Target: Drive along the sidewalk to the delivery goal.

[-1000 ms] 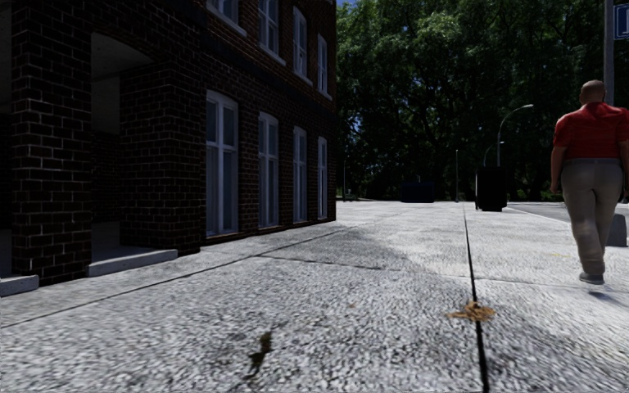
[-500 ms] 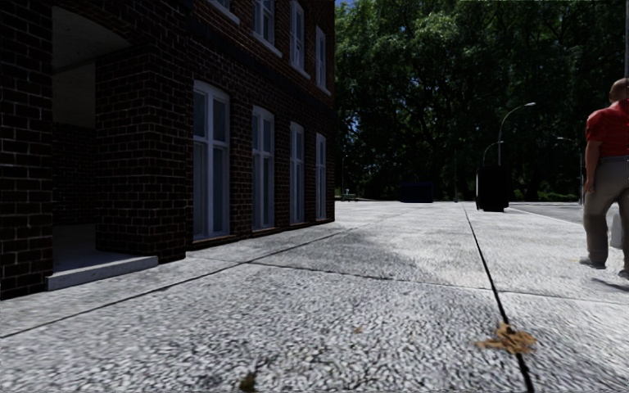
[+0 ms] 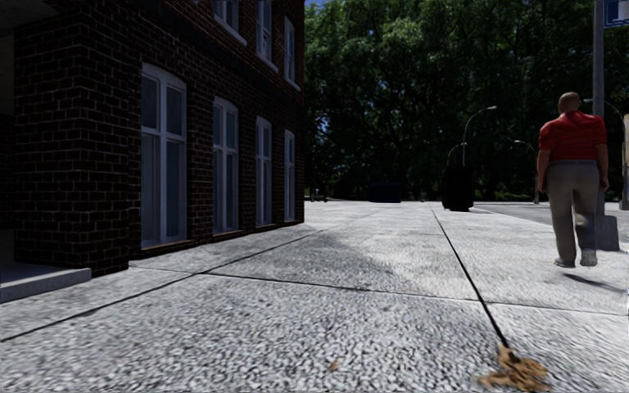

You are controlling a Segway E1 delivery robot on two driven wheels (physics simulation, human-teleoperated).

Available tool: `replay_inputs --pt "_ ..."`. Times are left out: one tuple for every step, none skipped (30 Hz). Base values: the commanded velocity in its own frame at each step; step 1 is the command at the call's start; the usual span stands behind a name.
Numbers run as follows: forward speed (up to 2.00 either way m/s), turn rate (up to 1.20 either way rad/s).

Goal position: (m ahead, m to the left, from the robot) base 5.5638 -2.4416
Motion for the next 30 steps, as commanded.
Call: replay_inputs --pt "0.83 -0.32" --pt "0.83 -0.32" --pt "0.84 -0.32" --pt "0.85 -0.32" --pt "0.86 -0.32" --pt "0.87 -0.32" --pt "0.87 -0.32" --pt "0.87 -0.32" --pt "0.87 -0.32" --pt "0.87 -0.32" --pt "0.89 -0.32" --pt "0.92 -0.32" --pt "0.94 -0.32" --pt "0.94 -0.32" --pt "0.96 -0.32" --pt "0.97 -0.32" --pt "0.97 -0.32" --pt "0.97 -0.32" --pt "0.97 -0.32" --pt "0.97 -0.32" --pt "0.98 -0.32" --pt "0.98 -0.32" --pt "0.98 -0.32" --pt "0.98 -0.32" --pt "0.98 -0.32" --pt "0.98 -0.32" --pt "0.99 -0.32" --pt "1.0 -0.32" --pt "1.0 -0.32" --pt "1.01 -0.32"
